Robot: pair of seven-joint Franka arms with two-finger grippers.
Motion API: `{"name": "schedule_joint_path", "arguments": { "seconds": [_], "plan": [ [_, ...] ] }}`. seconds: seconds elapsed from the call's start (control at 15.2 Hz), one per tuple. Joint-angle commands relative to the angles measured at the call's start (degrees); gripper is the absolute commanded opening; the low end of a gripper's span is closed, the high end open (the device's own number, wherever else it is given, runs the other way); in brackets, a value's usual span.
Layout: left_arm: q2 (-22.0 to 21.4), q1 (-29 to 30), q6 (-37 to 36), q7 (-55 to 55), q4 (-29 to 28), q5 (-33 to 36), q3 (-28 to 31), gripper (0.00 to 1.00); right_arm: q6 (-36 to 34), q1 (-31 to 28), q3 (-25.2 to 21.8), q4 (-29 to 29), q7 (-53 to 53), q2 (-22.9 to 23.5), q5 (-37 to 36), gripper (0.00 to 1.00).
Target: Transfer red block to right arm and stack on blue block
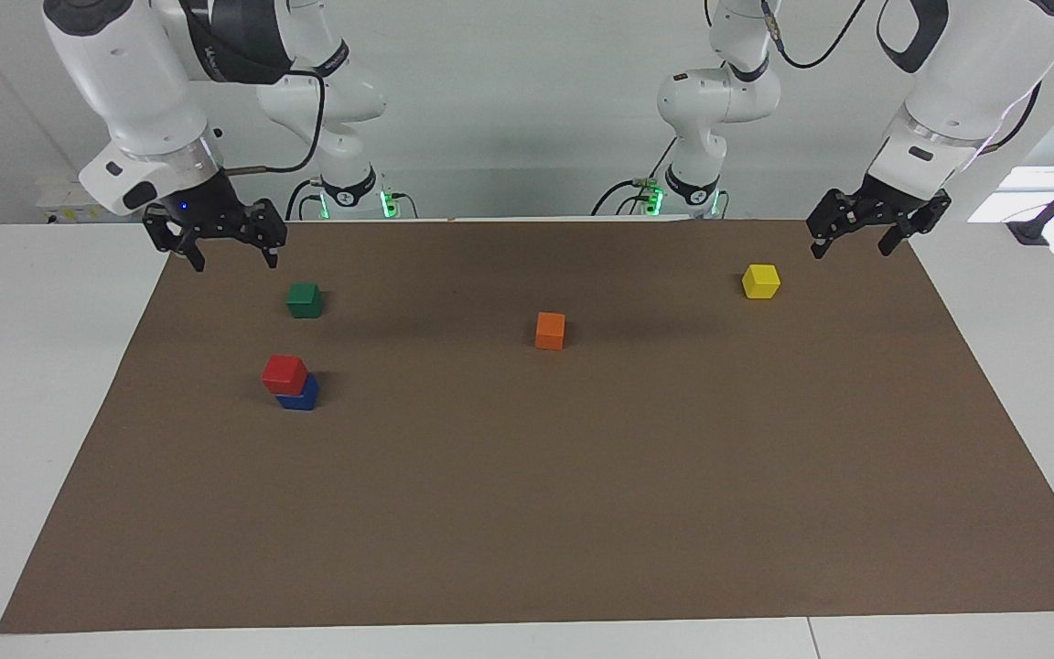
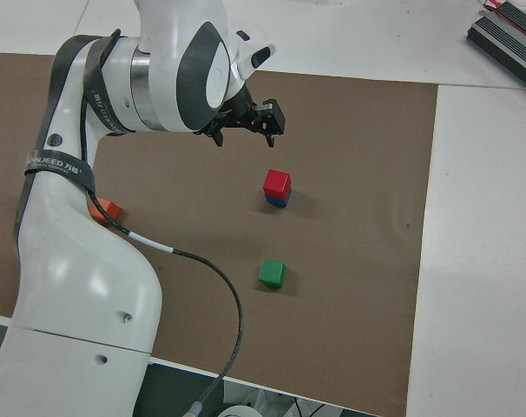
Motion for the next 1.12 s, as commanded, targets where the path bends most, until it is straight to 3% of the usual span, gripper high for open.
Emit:
{"name": "schedule_joint_path", "arguments": {
  "seconds": [0.0, 0.46, 1.06],
  "plan": [
    [-0.2, -0.7, 0.5, -2.1, 0.3, -0.4, 0.5, 1.0, -1.1, -3.6, 0.6, -1.4, -3.7, -1.9, 1.8, 1.0],
    [-0.4, -0.6, 0.2, -1.9, -0.3, -0.4, 0.7, 1.0, -0.7, -5.6, 0.8, 3.6, -2.0, 0.6, 3.2, 1.0],
    [-1.6, 0.1, 0.0, -2.0, -2.4, -0.4, 0.8, 1.0, -0.5, -5.8, 0.8, 3.0, -0.6, 0.1, 3.2, 1.0]
  ]
}}
